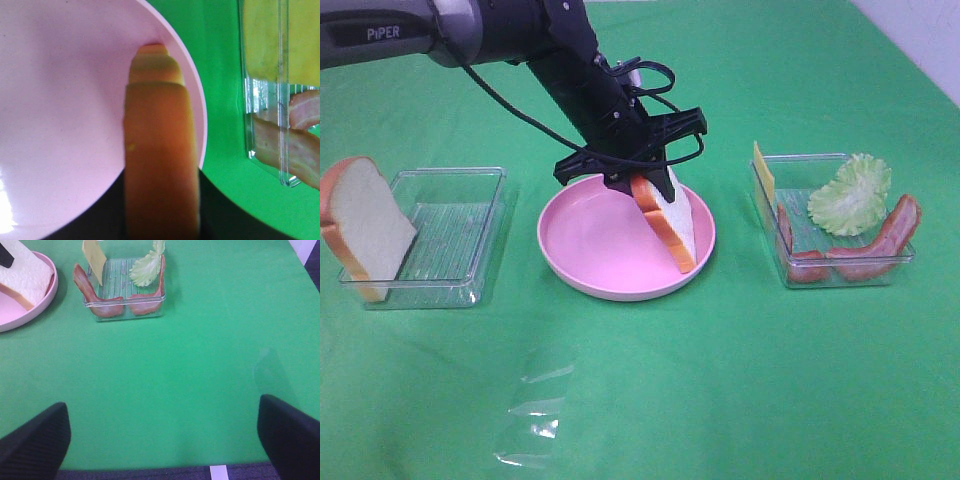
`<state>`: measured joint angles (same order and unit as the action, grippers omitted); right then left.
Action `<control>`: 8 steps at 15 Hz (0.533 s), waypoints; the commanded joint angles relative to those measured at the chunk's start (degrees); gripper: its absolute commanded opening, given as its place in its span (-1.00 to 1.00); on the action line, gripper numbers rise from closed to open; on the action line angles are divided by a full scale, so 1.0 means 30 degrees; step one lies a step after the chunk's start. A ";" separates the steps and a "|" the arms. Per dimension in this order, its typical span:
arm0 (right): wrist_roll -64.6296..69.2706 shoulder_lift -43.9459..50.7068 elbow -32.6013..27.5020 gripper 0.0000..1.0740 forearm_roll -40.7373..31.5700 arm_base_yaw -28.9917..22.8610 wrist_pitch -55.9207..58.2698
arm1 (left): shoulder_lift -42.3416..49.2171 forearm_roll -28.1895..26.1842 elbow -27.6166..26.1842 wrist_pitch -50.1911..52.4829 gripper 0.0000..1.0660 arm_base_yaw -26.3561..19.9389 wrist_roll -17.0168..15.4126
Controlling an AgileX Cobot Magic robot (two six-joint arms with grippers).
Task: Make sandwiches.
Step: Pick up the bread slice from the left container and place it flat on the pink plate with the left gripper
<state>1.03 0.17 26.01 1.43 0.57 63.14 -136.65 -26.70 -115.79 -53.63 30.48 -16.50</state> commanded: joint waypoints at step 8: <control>-0.0153 0.0554 -0.0038 0.82 -0.0019 0.0134 -0.0076 | -0.0038 0.1833 -0.0057 -0.2158 0.92 0.0076 -0.0191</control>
<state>1.03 0.17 26.01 1.38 0.57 63.14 -136.94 -21.54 -115.79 -59.30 30.48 -16.73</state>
